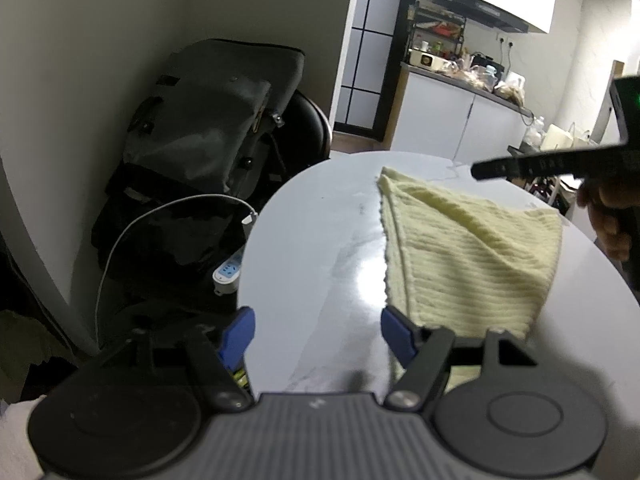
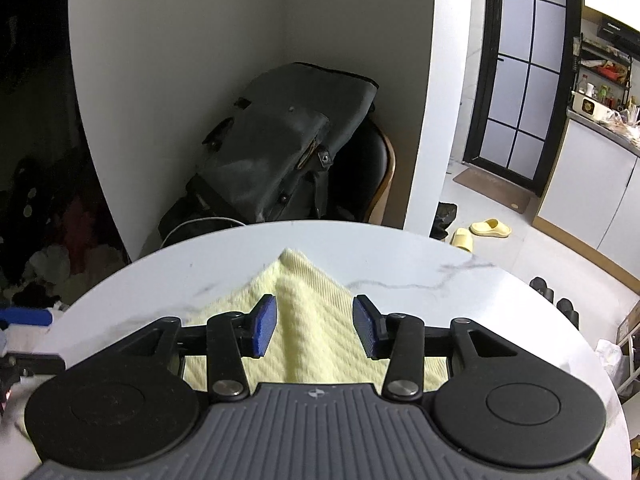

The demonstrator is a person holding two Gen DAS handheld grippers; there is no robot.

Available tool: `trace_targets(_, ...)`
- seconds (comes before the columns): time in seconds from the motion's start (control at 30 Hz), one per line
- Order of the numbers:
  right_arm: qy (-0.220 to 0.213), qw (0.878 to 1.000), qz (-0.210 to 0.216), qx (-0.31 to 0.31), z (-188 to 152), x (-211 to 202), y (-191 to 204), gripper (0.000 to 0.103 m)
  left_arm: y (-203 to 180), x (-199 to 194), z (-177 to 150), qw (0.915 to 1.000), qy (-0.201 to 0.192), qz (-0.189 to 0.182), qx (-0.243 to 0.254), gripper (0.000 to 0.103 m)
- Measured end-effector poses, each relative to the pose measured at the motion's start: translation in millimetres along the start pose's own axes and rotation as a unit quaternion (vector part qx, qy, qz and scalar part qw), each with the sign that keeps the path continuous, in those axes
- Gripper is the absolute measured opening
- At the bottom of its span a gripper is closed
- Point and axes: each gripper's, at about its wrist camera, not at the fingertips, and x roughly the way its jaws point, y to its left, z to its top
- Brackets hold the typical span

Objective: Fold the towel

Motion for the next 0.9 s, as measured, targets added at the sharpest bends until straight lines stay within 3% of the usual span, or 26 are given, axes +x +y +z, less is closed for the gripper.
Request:
trace_targets(0.23, 0.001, 1.000, -0.003, 0.005, -27, -21, -7, 0.047, -21, -1, -6, 0.9996, 0.009, -0.006, 0.025, 0.049)
trace_targets(0.37, 0.005, 1.000, 0.004, 0.003, -47, -28, -9, 0.047, -30, -1, -10, 0.9994, 0.011, -0.007, 0.031, 0.046)
trace_targets(0.5, 0.001, 1.000, 0.007, 0.009, -60, -36, -13, 0.047, -38, -1, -13, 0.9990, 0.018, -0.006, 0.040, 0.035)
trace_targets(0.8, 0.007, 1.000, -0.001, 0.000, -89, -42, -14, 0.047, -54, -16, -21, 0.9984, 0.001, -0.003, 0.057, 0.035)
trace_targets(0.9, 0.006, 1.000, -0.009, 0.006, -98, -39, -15, 0.047, -58, -18, -27, 0.9980, 0.002, 0.000, 0.064, 0.030)
